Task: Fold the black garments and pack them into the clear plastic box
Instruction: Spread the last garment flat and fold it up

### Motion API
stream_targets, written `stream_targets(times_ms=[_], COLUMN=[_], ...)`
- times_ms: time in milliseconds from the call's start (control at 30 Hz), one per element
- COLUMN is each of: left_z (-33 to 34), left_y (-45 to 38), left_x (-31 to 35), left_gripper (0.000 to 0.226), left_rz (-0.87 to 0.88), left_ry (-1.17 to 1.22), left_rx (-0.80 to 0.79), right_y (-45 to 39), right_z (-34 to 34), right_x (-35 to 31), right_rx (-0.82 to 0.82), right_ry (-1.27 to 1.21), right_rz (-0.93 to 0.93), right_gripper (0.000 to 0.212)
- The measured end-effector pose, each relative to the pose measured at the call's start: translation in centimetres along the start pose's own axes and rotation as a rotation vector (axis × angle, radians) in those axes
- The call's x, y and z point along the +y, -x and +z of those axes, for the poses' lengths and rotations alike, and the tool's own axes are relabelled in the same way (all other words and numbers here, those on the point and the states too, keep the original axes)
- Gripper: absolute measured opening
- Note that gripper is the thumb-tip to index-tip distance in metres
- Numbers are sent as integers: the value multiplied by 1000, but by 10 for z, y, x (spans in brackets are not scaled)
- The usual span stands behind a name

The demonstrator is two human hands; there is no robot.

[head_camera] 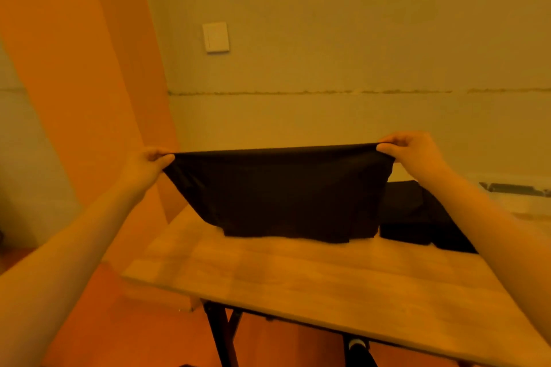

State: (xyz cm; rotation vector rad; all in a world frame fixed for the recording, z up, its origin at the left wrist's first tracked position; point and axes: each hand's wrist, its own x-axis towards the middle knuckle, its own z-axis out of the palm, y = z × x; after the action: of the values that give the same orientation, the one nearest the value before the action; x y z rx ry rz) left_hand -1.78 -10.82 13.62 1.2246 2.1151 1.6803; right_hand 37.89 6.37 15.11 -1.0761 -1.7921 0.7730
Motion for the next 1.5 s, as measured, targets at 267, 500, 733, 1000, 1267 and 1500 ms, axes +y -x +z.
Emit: stream_targets(times_ms=[267, 500, 733, 1000, 1267, 1500], left_z=[-23, -21, -33, 24, 132, 195], left_y=[-17, -5, 1, -56, -129, -71], left_x=[71, 69, 56, 8, -123, -152], left_gripper=[34, 23, 17, 15, 17, 49], left_rz=[119, 225, 296, 221, -40, 261], left_ry=[133, 46, 56, -119, -441, -659], left_rx=[185, 263, 384, 224, -100, -339], right_y=[-7, 2, 8, -49, -139, -100], right_z=[-27, -28, -43, -1, 98, 174], right_x=[-58, -55, -47, -3, 133, 170], right_rx=[96, 58, -6, -158, -366, -330], right_ry=[-128, -103, -214, -95, 435, 573], right_rz=[-123, -91, -92, 91, 290, 42], right_gripper=[10, 10, 19, 15, 24, 47])
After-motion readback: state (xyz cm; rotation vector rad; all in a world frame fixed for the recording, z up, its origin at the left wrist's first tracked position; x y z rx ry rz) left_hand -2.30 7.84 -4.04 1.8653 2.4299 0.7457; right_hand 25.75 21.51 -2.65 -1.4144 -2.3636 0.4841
